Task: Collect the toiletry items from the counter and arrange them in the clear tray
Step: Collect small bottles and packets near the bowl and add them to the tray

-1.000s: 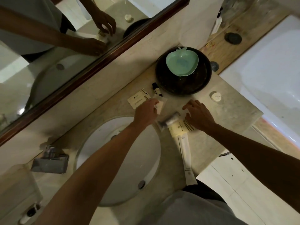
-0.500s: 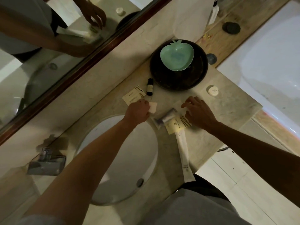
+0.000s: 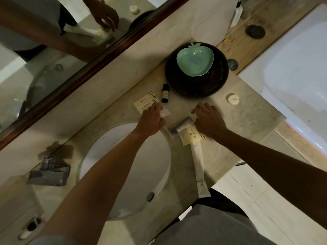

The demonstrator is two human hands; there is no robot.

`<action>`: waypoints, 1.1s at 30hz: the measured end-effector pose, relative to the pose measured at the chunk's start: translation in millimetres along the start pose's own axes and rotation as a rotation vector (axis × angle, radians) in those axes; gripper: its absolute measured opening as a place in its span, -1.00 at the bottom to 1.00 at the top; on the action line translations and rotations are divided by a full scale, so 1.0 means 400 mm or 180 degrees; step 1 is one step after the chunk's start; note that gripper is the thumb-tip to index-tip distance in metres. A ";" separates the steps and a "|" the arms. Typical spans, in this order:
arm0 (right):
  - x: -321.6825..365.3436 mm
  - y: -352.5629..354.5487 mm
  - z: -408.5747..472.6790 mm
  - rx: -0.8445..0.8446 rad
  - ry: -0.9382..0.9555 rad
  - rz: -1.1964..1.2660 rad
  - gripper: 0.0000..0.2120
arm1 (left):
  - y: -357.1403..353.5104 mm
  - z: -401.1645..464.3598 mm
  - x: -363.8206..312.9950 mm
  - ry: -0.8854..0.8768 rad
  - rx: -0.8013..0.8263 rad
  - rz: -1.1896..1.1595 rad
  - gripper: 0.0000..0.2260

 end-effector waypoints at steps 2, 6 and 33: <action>0.016 0.014 0.010 -0.0009 -0.0073 -0.0089 -0.59 | 0.000 -0.013 -0.004 0.0312 -0.0081 -0.0440 -0.54; 0.074 0.053 0.038 -0.0117 -0.0132 -0.0212 -0.52 | -0.002 -0.020 -0.050 0.0250 -0.0146 -0.0592 -0.31; 0.012 0.080 0.049 -0.0272 0.0657 -0.1321 -0.54 | -0.014 0.017 -0.238 -0.0080 -0.0141 -0.0678 -0.02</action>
Point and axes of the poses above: each hand's wrist, its own z-axis towards the middle knuckle, its own y-axis out of the back of the hand, x = y × z, the point moved 2 cm from there along z, towards the middle knuckle, and after that the axes turned 13 degrees about -z, right-handed, at the moved point
